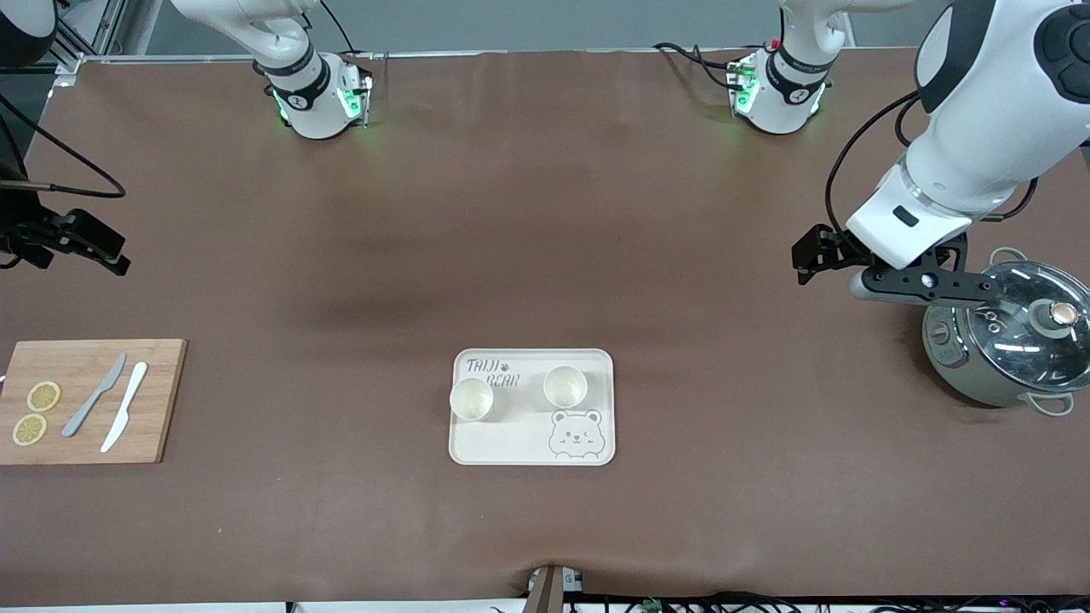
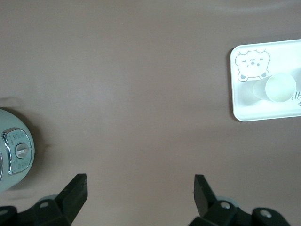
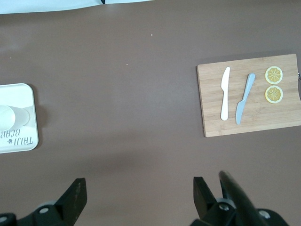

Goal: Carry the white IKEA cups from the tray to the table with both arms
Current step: 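Reach the right gripper and the left gripper toward the white cups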

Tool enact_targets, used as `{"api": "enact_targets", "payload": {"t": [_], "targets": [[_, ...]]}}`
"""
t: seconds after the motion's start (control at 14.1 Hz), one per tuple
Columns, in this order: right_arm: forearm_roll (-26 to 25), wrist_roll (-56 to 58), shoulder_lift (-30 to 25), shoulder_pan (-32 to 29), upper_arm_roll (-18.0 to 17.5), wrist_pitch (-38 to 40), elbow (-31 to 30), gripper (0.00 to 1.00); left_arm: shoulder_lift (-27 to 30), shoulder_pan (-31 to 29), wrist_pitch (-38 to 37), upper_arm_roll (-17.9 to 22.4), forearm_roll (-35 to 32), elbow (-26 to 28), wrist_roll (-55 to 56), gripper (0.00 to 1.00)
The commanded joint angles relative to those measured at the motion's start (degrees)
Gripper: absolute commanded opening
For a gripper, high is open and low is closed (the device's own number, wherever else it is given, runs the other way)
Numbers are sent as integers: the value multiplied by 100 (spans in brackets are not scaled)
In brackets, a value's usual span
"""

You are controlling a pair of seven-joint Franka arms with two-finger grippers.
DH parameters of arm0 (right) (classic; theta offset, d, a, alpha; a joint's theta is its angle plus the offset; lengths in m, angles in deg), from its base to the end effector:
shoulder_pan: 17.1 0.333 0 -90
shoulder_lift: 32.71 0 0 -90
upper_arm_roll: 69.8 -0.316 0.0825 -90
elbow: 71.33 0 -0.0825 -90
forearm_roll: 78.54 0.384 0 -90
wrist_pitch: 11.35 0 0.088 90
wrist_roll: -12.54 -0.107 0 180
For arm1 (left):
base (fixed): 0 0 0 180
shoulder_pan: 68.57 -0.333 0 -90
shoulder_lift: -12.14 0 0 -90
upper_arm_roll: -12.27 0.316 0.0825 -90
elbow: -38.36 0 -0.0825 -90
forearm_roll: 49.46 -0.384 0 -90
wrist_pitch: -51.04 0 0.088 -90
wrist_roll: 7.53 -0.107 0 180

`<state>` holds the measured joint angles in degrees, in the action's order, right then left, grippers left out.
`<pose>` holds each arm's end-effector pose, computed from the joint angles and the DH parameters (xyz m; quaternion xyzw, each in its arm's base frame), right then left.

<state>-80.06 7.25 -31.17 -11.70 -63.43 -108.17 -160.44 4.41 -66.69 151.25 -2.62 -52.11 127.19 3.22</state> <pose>0.5747 -0.0114 0.6280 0.9970 -0.0536 0.0544 0.0127 0.5868 -0.1623 0.5745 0.9979 -0.0541 0.0345 0.0026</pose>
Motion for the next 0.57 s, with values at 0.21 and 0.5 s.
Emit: {"api": "enact_targets", "payload": {"t": [0.21,0.5], "targets": [[3,71,-92,-328,-241,23,-62,100,-218,57,68,-76,45,-5,40,100],[-6,80,-66,-259,-260,5,-18,100,-938,434,446,-85,178,-250,638,100]]}}
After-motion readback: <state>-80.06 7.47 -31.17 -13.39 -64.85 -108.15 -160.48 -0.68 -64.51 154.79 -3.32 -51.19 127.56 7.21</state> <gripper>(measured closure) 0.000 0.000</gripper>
